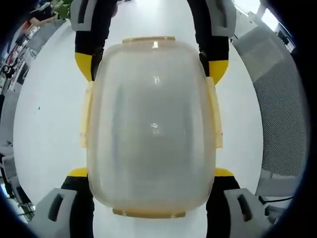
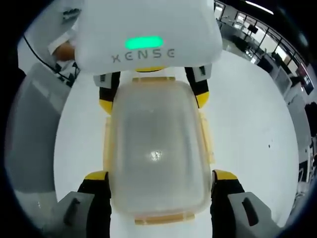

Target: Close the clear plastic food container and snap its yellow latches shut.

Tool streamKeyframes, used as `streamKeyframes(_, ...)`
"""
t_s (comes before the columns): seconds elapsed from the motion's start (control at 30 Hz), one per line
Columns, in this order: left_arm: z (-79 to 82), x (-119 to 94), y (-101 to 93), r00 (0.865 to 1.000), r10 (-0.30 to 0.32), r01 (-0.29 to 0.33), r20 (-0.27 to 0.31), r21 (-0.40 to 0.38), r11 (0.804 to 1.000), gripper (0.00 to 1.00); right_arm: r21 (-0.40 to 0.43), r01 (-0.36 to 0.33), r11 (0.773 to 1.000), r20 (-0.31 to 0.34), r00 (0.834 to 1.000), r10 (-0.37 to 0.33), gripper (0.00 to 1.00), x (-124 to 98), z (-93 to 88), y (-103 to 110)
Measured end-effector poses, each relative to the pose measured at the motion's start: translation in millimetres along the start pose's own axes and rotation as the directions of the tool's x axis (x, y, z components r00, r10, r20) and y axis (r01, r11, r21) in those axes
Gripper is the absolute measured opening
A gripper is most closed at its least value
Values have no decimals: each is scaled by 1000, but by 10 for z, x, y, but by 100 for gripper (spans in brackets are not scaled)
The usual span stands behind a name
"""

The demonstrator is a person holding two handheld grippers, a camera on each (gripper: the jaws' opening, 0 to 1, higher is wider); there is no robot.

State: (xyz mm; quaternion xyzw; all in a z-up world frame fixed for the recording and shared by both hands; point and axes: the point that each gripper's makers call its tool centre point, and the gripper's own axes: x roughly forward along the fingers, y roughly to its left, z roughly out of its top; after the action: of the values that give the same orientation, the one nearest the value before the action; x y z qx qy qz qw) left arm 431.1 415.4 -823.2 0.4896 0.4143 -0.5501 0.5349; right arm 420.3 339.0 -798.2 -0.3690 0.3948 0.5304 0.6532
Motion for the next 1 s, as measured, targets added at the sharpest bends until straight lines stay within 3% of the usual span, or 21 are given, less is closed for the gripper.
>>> streamKeyframes(0.27, -13, -3, -33, 1000, -13, 13, -12, -16, 1000, 96, -20, -1, 1000, -8, 1000, 1, 84, 11, 10, 12)
streamKeyframes(0.67, 12, -117, -58, 1000, -13, 13, 17, -32, 999, 91, -33, 5, 999, -2, 1000, -5, 84, -19, 18, 25)
streamKeyframes(1.0, 4, -228, -31, 998, 0, 5, 60, -85, 996, 93, -5, 18, 1000, 69, 997, -18, 88, -120, 71, 19)
